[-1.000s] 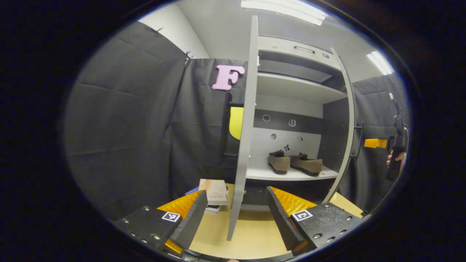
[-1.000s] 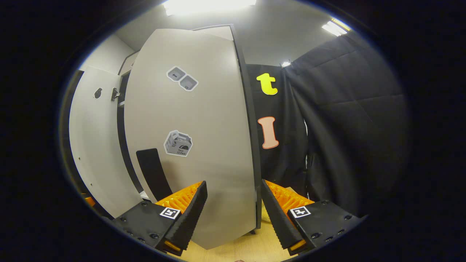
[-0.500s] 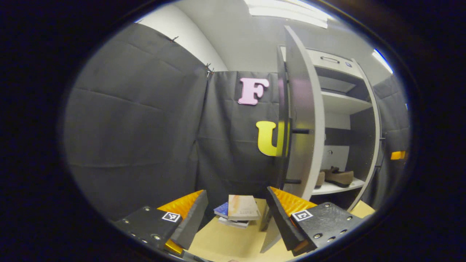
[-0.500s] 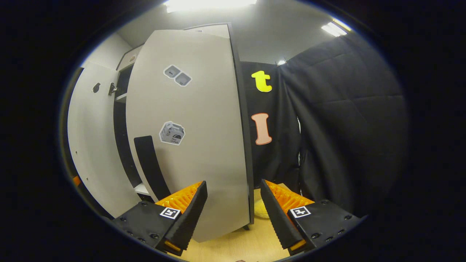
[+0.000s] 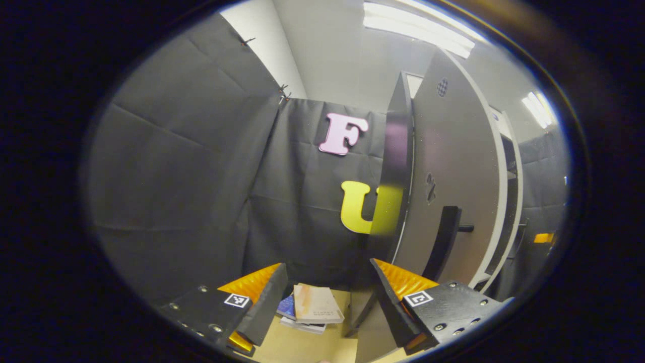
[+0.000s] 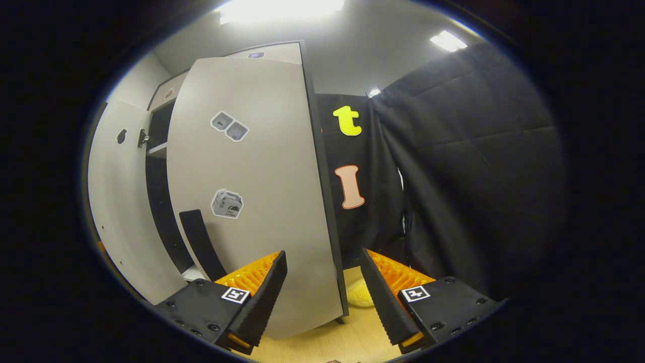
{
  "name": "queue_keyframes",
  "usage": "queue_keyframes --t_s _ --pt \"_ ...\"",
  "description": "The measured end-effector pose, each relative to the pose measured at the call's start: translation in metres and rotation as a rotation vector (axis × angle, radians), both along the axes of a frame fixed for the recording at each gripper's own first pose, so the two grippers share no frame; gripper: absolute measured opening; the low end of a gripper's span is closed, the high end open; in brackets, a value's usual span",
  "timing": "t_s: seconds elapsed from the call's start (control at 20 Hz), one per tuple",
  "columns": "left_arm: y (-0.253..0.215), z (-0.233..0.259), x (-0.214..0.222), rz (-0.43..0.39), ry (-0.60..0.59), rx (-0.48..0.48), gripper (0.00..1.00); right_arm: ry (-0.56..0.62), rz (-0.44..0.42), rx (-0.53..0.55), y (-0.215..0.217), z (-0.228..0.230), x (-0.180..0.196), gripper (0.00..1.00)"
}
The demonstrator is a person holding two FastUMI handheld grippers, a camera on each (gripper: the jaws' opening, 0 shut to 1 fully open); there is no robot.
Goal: Grab one shoe with the right hand and put it into the shoe cabinet, grab the other shoe with the left hand and put it into the shoe cabinet; then close the right door with the right hand and the left door with the left hand.
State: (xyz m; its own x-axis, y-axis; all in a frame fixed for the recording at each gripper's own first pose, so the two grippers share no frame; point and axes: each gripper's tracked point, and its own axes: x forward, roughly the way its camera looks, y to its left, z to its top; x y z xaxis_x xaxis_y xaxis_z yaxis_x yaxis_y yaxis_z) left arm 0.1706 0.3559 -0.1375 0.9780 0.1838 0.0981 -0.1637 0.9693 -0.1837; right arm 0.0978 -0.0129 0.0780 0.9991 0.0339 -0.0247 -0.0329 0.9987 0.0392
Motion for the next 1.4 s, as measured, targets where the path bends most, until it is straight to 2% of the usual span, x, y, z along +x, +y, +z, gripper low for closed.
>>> queue_keyframes --t_s 0.05,0.2,0.4,0.55,0.65,0.95,1.2,1.4 --pt "-0.002 -0.002 0.006 -0.029 0.005 -0.014 0.94 0.004 -0.008 -0.006 -0.003 -0.003 -0.002 0.94" --pt "-0.019 0.002 0.032 -0.094 0.006 -0.014 0.94 0.010 -0.036 -0.001 -0.013 -0.008 -0.006 0.93" --pt "-0.035 0.007 0.049 -0.167 0.030 0.063 0.94 0.022 -0.084 0.019 -0.035 -0.022 -0.014 0.94" --pt "-0.038 0.011 0.050 -0.188 0.045 0.112 0.93 0.034 -0.119 0.036 -0.049 -0.030 -0.017 0.94" --pt "-0.040 0.009 0.052 -0.201 0.056 0.097 0.93 0.038 -0.144 0.007 -0.055 -0.036 -0.020 0.95" --pt "-0.047 0.008 0.059 -0.241 0.065 0.069 0.93 0.033 -0.105 -0.020 -0.042 -0.039 -0.017 0.96" --pt "-0.104 0.008 0.067 -0.317 0.080 0.126 0.94 0.038 -0.082 -0.015 -0.034 -0.045 -0.017 0.96" --pt "-0.126 0.013 0.065 -0.333 0.070 0.189 0.93 0.059 -0.088 0.000 -0.039 -0.056 -0.023 0.96"
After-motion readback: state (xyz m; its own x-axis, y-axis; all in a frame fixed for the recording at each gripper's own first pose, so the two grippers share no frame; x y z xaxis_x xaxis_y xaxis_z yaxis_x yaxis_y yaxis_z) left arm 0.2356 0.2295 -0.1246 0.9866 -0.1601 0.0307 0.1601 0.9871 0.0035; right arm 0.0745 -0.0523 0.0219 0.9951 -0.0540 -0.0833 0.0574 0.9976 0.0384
